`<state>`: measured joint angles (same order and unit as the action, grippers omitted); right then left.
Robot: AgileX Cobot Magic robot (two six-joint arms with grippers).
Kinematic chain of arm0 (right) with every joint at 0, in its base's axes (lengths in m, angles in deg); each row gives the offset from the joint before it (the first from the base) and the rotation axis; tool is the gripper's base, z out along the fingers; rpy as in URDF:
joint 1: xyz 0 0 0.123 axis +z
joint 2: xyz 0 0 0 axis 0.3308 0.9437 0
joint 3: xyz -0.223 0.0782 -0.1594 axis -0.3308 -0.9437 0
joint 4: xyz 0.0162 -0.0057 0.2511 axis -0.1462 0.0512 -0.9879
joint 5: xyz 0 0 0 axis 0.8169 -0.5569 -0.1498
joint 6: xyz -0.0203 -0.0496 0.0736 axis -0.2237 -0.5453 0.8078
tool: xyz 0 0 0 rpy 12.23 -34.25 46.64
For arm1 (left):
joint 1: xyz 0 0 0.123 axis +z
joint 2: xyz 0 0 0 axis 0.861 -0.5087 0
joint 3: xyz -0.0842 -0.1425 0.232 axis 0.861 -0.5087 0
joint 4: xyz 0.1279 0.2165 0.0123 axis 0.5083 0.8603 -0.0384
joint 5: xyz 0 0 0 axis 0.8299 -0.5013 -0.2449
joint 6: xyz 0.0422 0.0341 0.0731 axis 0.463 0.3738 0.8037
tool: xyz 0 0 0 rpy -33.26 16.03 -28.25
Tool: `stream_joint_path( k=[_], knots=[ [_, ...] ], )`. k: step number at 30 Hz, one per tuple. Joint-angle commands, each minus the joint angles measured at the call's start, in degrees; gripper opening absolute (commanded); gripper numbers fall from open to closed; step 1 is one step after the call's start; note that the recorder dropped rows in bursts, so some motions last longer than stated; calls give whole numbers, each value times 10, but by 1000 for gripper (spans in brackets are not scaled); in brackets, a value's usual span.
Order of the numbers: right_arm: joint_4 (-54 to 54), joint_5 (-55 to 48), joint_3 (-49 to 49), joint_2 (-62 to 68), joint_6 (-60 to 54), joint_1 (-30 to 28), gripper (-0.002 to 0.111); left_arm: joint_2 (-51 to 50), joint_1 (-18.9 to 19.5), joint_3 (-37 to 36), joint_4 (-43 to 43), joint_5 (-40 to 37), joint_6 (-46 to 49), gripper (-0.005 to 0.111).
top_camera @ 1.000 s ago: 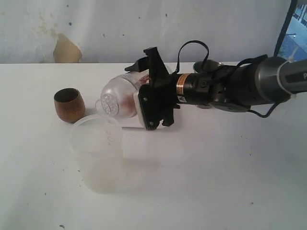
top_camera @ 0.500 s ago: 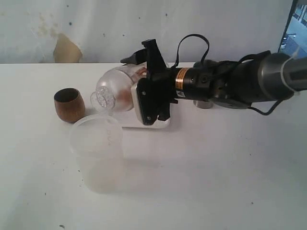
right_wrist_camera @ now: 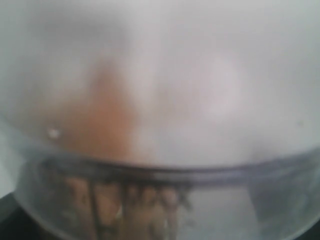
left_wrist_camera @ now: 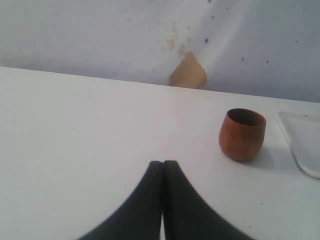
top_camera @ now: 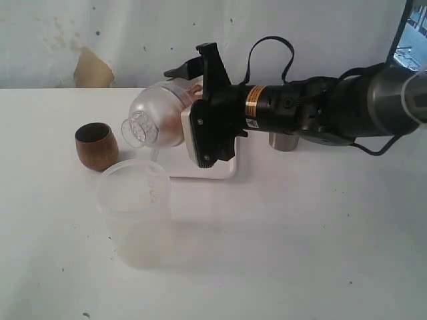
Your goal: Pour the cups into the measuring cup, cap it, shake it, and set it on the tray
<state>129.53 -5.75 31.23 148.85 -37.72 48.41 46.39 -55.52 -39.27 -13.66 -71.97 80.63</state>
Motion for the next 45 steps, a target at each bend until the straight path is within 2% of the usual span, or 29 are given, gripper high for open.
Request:
stream_joint_path(
  k=[1, 13, 28, 45],
  knots=[
    [-4, 28, 7, -19, -6, 0, 0, 3, 0, -2, -1, 4, -2, 0],
    [32, 13, 4, -19, -12, 12, 0, 3, 0, -2, -1, 4, -2, 0],
    [31, -13, 4, -19, -103, 12, 0, 3, 0, -2, -1, 4, -2, 0],
    [29, -13, 5, -19, -137, 12, 0, 3, 0, -2, -1, 4, -1, 0]
  ],
)
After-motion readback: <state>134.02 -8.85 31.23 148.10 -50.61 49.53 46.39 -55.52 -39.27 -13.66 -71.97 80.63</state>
